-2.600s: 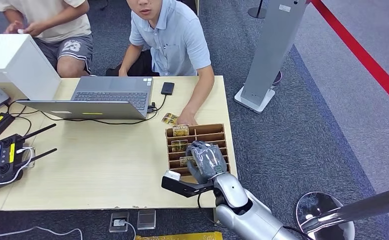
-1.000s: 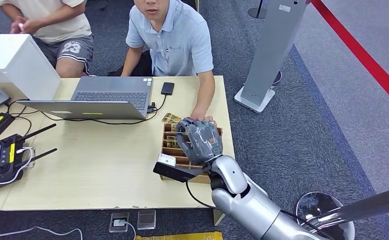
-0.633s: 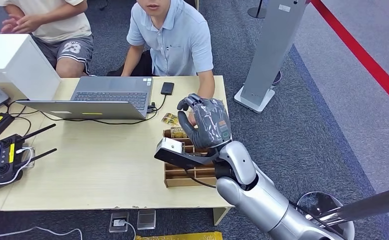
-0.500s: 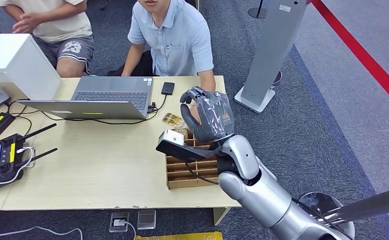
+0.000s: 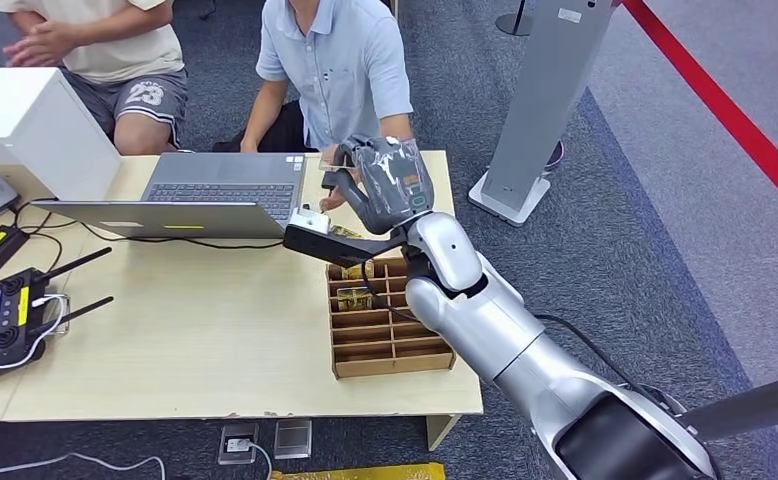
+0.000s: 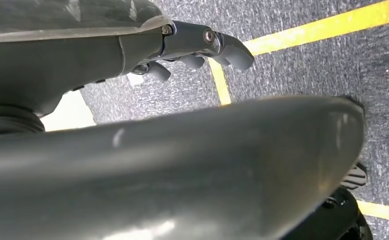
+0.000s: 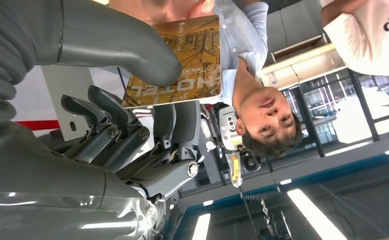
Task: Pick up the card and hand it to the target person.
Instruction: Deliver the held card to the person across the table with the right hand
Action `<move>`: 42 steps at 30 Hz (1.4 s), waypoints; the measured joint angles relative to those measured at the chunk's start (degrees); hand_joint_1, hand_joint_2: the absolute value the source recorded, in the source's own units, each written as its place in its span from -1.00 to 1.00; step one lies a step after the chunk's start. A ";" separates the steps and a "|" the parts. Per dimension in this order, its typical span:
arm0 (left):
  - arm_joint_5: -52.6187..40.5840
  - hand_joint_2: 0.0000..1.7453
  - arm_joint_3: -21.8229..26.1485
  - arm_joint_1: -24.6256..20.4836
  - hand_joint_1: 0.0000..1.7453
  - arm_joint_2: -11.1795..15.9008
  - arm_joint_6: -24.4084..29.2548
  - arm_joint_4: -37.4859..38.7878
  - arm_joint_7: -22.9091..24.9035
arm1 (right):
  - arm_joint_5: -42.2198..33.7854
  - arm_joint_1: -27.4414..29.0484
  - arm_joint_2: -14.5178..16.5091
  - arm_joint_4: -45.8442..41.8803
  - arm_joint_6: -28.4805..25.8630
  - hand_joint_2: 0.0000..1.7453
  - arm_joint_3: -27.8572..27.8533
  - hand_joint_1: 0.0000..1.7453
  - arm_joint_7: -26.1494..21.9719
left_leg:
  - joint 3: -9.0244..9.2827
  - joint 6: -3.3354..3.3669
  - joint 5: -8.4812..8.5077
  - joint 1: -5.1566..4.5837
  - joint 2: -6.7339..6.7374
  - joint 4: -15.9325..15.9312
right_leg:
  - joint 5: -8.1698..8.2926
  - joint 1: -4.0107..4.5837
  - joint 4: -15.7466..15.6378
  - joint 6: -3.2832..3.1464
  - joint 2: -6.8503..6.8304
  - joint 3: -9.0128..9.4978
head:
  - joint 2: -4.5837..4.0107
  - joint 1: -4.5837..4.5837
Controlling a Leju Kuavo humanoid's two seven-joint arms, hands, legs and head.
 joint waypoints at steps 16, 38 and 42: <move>-0.81 -1.00 0.16 0.01 -1.00 1.49 0.91 1.90 0.61 | 1.43 -2.24 4.75 13.98 -2.67 1.00 1.41 -1.00 -0.12 | 0.02 0.00 0.00 -0.01 0.00 0.00 | 0.01 0.00 -0.02 0.00 0.00 0.00 | 0.00 -0.01; 6.11 -1.00 1.03 0.26 -1.00 1.60 4.30 3.06 2.55 | -35.52 13.95 -6.63 -21.77 13.69 1.00 -0.21 -1.00 4.06 | 0.04 0.01 -0.02 -0.02 0.01 0.01 | 0.01 -0.01 -0.11 0.00 0.03 -0.05 | 0.00 0.09; 6.41 -1.00 1.04 0.31 -1.00 1.60 3.97 3.10 2.54 | -35.52 17.53 -10.88 -31.56 13.70 1.00 -1.91 -1.00 6.24 | 0.06 0.01 -0.03 -0.02 0.02 0.02 | 0.01 -0.01 -0.12 0.00 0.04 -0.04 | 0.00 0.06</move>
